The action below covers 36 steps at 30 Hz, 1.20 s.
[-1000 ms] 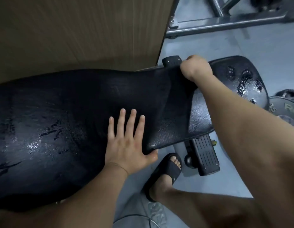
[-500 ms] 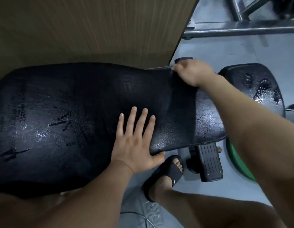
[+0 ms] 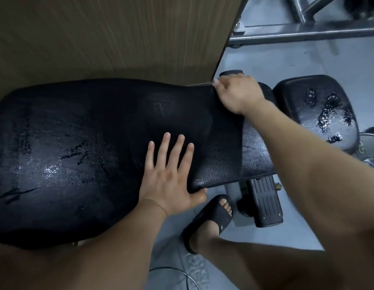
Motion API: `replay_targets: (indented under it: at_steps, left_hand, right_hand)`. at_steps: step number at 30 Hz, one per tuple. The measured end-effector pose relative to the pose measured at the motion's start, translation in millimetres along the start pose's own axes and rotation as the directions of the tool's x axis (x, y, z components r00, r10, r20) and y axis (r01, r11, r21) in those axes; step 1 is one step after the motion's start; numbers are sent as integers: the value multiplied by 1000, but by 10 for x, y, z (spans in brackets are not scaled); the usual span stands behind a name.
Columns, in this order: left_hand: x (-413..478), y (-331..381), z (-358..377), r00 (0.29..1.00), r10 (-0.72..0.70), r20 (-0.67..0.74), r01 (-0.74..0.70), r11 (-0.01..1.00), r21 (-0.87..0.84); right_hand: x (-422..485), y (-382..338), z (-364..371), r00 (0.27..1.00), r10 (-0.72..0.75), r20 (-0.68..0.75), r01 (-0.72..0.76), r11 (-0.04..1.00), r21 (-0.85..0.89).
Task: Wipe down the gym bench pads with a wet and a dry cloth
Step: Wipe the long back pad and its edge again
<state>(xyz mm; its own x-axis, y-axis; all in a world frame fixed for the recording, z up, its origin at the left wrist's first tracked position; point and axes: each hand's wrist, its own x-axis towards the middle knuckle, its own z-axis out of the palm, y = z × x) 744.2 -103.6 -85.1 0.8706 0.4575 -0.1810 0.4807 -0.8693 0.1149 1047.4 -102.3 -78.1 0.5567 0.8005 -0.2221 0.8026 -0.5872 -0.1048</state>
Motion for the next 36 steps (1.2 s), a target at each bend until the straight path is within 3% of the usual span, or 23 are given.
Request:
replay_targets:
  at_steps: [4, 7, 12, 19, 23, 28, 33, 36]
  left_hand:
    - [-6, 2, 13, 1000, -4, -11, 4, 1000, 4]
    - [-8, 16, 19, 1000, -12, -5, 12, 1000, 17]
    - [-10, 42, 8, 1000, -29, -6, 29, 999, 46]
    - [-24, 69, 21, 998, -27, -51, 30, 998, 58]
    - [-40, 73, 48, 997, -17, -75, 22, 997, 70]
    - [-45, 69, 66, 995, -13, -94, 20, 997, 76]
    - [-58, 70, 75, 994, -14, -105, 24, 995, 97]
    - [-59, 77, 64, 995, -5, -104, 14, 996, 87]
  right_hand:
    - [-123, 136, 102, 987, 66, -144, -57, 996, 68]
    - [-224, 492, 121, 958, 245, -151, -215, 959, 186]
    - [-540, 567, 193, 911, 383, -156, -303, 874, 379]
    - [-1391, 375, 374, 801, 575, -164, -492, 790, 366]
    - [-1838, 258, 524, 761, 618, -198, -489, 746, 451]
    - [-2152, -6, 721, 694, 703, -153, -486, 615, 621]
    - [-2143, 170, 691, 730, 662, -169, -392, 608, 690]
    - [-2083, 170, 643, 664, 729, -167, -367, 512, 776]
